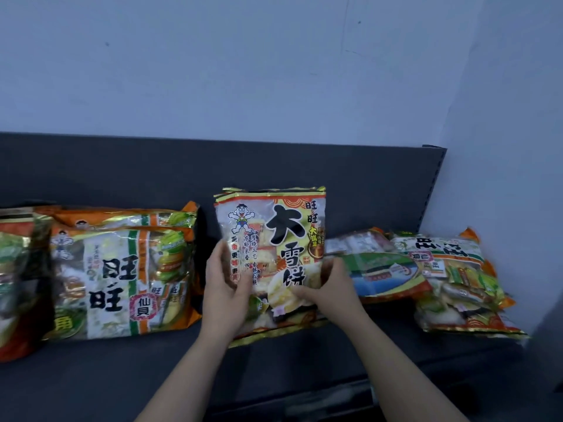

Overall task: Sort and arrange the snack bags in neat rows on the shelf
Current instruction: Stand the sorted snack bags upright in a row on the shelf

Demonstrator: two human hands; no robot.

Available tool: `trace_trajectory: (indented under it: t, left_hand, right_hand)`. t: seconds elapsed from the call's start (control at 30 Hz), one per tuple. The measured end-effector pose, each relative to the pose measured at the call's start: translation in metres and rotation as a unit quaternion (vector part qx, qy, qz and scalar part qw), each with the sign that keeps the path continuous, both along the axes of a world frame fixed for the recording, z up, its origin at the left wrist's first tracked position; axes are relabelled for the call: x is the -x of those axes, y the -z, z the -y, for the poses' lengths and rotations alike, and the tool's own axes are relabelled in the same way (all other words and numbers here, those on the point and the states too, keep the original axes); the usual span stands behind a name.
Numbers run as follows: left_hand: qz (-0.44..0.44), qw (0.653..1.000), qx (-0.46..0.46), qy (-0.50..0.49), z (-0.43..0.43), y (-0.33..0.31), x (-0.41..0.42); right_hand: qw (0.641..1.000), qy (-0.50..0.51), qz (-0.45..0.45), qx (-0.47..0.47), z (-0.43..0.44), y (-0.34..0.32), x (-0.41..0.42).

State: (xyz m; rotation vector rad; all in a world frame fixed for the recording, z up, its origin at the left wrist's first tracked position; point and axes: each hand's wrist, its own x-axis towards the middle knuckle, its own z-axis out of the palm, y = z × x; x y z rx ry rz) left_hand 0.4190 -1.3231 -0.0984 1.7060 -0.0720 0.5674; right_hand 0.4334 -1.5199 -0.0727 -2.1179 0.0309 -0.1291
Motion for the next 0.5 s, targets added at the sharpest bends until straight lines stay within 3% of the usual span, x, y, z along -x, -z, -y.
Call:
trace_trajectory:
  t: [0.2, 0.33, 0.4, 0.5]
  left_hand:
    - [-0.097, 0.986, -0.135, 0.035, -0.026, 0.034, -0.005]
    - [-0.101, 0.983, -0.151, 0.04, -0.034, 0.038, -0.005]
    - [-0.083, 0.983, -0.164, 0.011, -0.032, 0.03, -0.003]
    - [0.012, 0.974, -0.209, -0.082, -0.019, 0.015, 0.0]
  right_hand:
    - [0.997, 0.004, -0.02, 0.074, -0.031, 0.039, 0.004]
    - [0.996, 0.014, -0.008, 0.085, -0.033, 0.039, 0.005]
    - [0.996, 0.019, 0.002, 0.09, -0.031, 0.037, 0.006]
    - [0.993, 0.034, 0.033, 0.106, -0.022, 0.033, 0.01]
